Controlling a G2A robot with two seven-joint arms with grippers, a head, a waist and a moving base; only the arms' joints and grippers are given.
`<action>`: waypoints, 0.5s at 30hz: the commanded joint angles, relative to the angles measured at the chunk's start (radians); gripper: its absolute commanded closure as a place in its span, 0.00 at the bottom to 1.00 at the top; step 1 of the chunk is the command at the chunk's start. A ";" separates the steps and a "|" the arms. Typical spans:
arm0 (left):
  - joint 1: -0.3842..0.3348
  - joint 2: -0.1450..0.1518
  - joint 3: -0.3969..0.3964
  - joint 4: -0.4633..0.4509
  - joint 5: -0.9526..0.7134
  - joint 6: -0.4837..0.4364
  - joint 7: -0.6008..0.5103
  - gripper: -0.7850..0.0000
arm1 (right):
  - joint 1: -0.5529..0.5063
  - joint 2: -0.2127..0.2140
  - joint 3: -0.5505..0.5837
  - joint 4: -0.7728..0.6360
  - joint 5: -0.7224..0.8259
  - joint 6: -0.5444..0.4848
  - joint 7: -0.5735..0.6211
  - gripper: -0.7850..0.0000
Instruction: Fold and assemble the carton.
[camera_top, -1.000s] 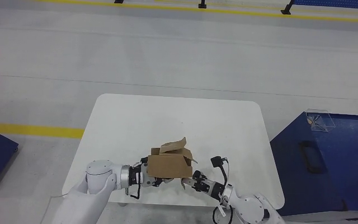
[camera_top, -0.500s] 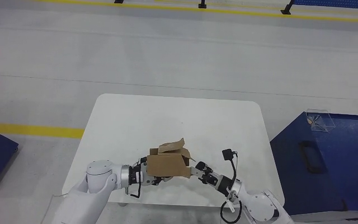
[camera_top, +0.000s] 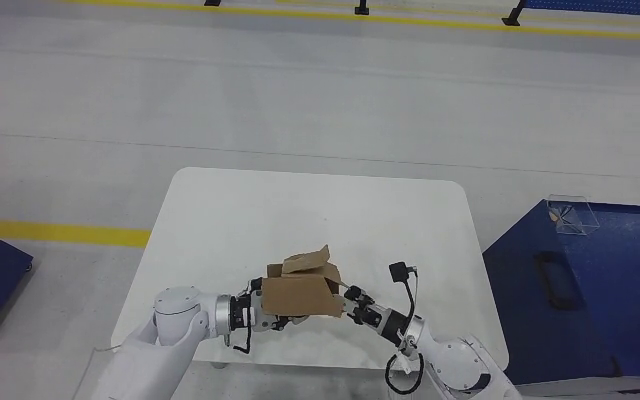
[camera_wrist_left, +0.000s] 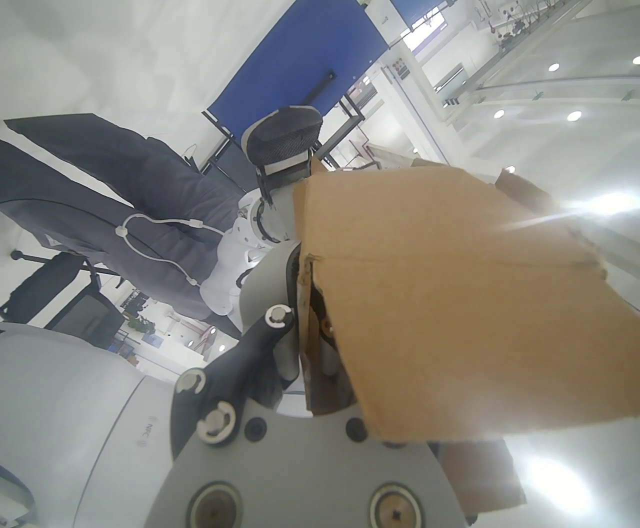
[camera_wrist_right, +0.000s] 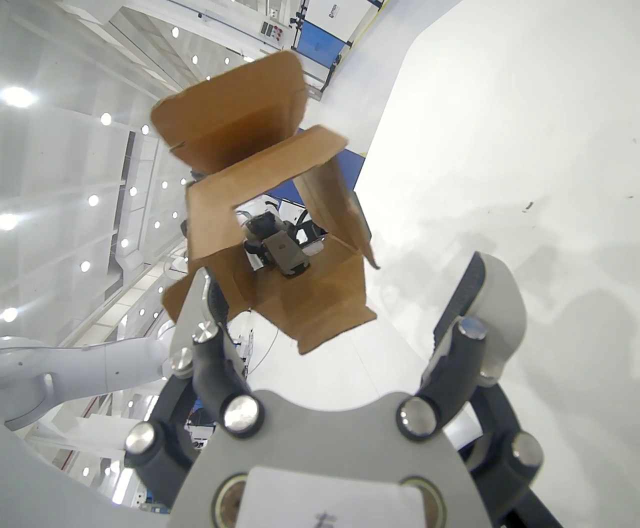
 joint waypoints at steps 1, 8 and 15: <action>0.004 0.003 0.002 -0.006 0.011 -0.019 -0.020 1.00 | 0.004 0.002 0.015 0.014 -0.009 0.013 -0.002 0.00; 0.022 0.013 0.007 -0.046 0.043 -0.087 -0.072 1.00 | 0.035 -0.004 -0.001 0.072 -0.064 0.051 -0.037 0.00; 0.050 0.023 0.000 -0.096 0.062 -0.131 -0.105 1.00 | 0.064 -0.013 -0.038 0.100 -0.075 0.059 -0.050 0.00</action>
